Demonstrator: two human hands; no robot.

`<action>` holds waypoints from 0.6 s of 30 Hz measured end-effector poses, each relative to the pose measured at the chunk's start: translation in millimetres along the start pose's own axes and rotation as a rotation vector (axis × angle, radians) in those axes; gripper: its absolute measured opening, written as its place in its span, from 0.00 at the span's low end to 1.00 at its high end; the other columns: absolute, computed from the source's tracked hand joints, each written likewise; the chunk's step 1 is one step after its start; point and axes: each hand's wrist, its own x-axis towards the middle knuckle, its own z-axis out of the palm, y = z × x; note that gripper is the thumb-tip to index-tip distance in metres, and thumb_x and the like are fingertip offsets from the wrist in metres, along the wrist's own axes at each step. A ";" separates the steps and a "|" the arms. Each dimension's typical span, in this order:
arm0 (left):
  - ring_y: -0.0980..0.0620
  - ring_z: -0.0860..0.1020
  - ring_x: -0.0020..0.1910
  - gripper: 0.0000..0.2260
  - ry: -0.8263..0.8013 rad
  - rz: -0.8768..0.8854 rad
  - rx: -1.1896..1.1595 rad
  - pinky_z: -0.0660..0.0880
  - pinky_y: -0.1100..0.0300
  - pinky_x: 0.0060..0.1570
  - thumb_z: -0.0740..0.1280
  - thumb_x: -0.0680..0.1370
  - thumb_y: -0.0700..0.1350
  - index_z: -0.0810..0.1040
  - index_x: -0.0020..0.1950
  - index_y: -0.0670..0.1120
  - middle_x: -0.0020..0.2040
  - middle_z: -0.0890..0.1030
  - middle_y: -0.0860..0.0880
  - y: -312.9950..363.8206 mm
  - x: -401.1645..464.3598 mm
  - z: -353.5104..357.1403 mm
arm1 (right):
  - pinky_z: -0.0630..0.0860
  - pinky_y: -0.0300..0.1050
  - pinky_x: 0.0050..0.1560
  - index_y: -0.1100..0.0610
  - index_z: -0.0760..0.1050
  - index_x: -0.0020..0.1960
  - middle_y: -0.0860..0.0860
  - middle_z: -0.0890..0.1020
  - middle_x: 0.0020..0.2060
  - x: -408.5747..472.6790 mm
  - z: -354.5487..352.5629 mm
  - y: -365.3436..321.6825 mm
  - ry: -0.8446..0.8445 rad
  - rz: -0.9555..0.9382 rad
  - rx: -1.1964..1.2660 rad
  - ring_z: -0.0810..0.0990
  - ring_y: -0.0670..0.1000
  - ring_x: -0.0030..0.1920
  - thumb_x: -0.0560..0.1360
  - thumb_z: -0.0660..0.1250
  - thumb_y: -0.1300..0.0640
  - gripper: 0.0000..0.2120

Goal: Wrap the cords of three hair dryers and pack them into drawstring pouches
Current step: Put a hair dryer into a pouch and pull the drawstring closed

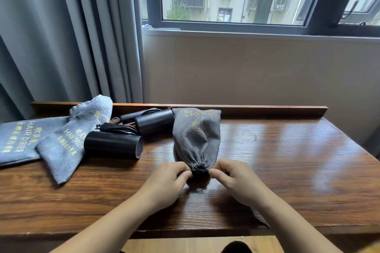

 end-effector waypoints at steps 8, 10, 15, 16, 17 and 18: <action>0.55 0.78 0.44 0.07 -0.019 -0.013 0.080 0.75 0.53 0.48 0.62 0.81 0.53 0.78 0.48 0.53 0.41 0.82 0.56 -10.1 -3.7 -10.2 | 0.69 0.42 0.38 0.51 0.79 0.40 0.51 0.78 0.29 -1.2 -5.5 4.9 0.084 0.021 0.029 0.74 0.48 0.34 0.78 0.68 0.47 0.11; 0.55 0.78 0.44 0.07 -0.027 -0.013 0.102 0.75 0.53 0.47 0.62 0.81 0.53 0.77 0.47 0.53 0.41 0.82 0.56 -10.5 -3.8 -11.5 | 0.69 0.42 0.37 0.50 0.79 0.39 0.52 0.79 0.29 -0.9 -5.1 7.3 0.100 0.038 0.049 0.74 0.48 0.33 0.78 0.69 0.48 0.11; 0.56 0.74 0.47 0.09 -0.094 -0.006 0.121 0.70 0.57 0.51 0.61 0.81 0.51 0.79 0.45 0.52 0.43 0.80 0.56 -7.8 -0.5 -8.6 | 0.63 0.36 0.32 0.52 0.78 0.35 0.41 0.72 0.22 -1.9 -2.1 -1.8 0.097 0.104 0.201 0.69 0.42 0.27 0.78 0.68 0.53 0.13; 0.57 0.72 0.49 0.10 -0.098 0.009 0.155 0.67 0.57 0.54 0.61 0.81 0.51 0.80 0.45 0.52 0.45 0.78 0.57 -5.0 0.2 -7.8 | 0.63 0.37 0.33 0.53 0.78 0.36 0.41 0.72 0.23 -2.4 -1.4 -3.4 0.077 0.113 0.246 0.68 0.41 0.27 0.79 0.68 0.53 0.13; 0.57 0.71 0.51 0.10 -0.090 0.018 0.185 0.65 0.56 0.56 0.60 0.81 0.51 0.80 0.46 0.52 0.46 0.77 0.57 -2.4 1.0 -6.7 | 0.65 0.39 0.35 0.54 0.79 0.37 0.42 0.73 0.24 -3.1 -1.2 -5.3 0.061 0.117 0.287 0.68 0.40 0.29 0.79 0.68 0.53 0.12; 0.56 0.71 0.52 0.11 -0.078 0.020 0.205 0.64 0.56 0.59 0.60 0.79 0.52 0.81 0.46 0.52 0.46 0.77 0.57 1.0 2.1 -6.0 | 0.67 0.42 0.37 0.54 0.79 0.38 0.45 0.76 0.27 -3.2 -1.2 -7.2 0.050 0.117 0.324 0.70 0.41 0.31 0.79 0.68 0.52 0.12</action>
